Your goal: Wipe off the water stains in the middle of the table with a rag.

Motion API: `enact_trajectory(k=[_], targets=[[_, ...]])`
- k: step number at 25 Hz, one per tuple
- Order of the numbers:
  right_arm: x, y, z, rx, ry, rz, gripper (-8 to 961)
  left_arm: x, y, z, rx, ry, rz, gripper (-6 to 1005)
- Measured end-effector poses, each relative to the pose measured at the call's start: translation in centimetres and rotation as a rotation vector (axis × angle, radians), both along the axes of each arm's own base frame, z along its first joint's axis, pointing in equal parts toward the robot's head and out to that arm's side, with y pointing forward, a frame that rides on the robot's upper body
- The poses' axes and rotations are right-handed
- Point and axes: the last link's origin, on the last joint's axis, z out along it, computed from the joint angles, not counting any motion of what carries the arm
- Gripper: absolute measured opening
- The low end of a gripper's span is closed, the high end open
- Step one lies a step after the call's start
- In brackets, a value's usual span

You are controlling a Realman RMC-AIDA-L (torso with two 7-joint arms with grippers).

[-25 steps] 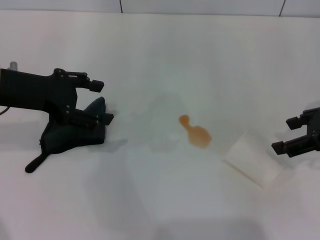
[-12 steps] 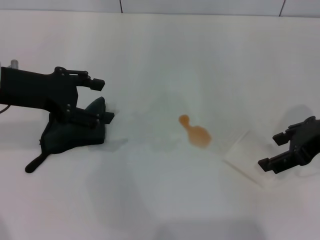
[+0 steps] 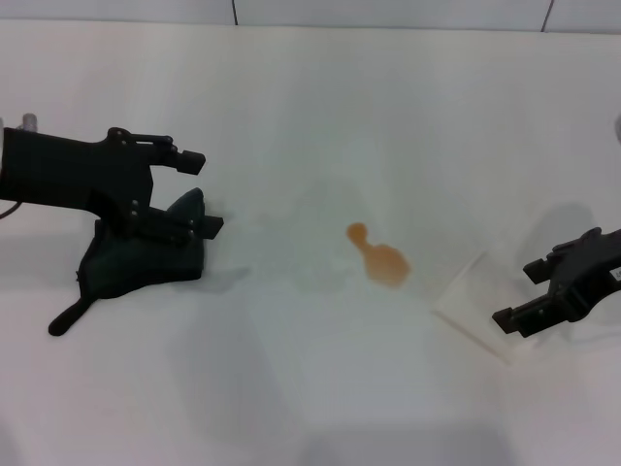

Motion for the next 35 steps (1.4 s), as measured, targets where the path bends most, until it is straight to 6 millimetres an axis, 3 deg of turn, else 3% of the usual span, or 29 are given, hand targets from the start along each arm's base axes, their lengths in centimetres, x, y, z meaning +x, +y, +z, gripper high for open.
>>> enact_trajectory(k=[35], targets=[[-2.5, 0.4, -1.0, -0.013, -0.117, -0.058, 842, 0.1, 0.4, 0.3, 0.013, 0.01, -0.007, 879]])
